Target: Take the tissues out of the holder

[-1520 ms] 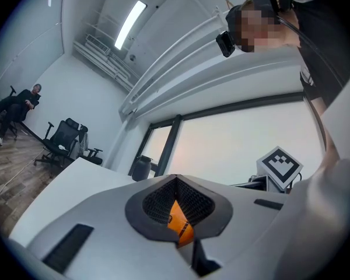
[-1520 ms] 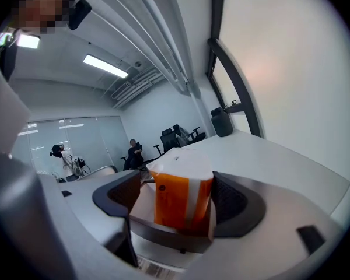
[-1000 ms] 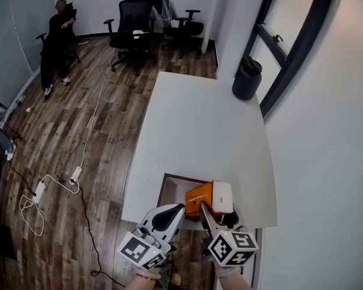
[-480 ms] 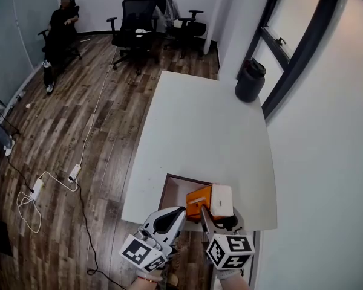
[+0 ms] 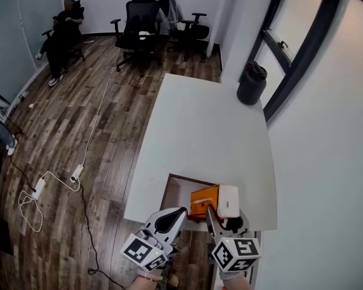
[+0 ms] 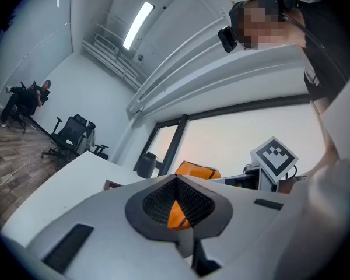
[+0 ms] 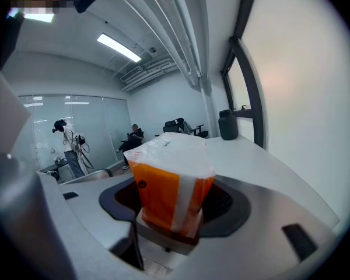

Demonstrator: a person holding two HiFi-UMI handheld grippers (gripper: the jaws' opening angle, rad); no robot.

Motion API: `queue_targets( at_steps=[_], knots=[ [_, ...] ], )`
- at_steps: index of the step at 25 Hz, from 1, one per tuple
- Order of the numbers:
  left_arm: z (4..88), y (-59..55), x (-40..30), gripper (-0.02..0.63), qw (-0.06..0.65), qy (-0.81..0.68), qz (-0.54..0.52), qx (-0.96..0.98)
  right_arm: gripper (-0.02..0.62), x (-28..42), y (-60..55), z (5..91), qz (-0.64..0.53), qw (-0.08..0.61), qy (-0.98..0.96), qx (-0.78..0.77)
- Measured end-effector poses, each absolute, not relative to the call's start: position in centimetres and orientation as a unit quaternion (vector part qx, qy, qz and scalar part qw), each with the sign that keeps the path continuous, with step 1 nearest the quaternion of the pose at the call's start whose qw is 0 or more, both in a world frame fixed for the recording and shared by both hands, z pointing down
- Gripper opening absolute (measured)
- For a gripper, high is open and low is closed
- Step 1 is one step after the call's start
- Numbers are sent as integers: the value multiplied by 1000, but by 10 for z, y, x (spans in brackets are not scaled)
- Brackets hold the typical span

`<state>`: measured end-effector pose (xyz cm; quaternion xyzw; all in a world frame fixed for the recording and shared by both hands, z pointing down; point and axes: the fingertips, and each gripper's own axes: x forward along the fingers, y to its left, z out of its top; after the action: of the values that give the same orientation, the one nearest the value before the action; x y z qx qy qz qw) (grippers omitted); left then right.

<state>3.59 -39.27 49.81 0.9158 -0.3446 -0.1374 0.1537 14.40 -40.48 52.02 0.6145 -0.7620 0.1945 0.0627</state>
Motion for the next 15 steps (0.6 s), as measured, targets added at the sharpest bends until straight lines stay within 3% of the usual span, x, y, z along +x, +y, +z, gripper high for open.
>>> queue_targets(
  at_steps=[15],
  knots=[
    [475, -392, 43, 5, 134, -334, -123, 925, 272, 145, -398, 480, 178, -6, -791, 585]
  ],
)
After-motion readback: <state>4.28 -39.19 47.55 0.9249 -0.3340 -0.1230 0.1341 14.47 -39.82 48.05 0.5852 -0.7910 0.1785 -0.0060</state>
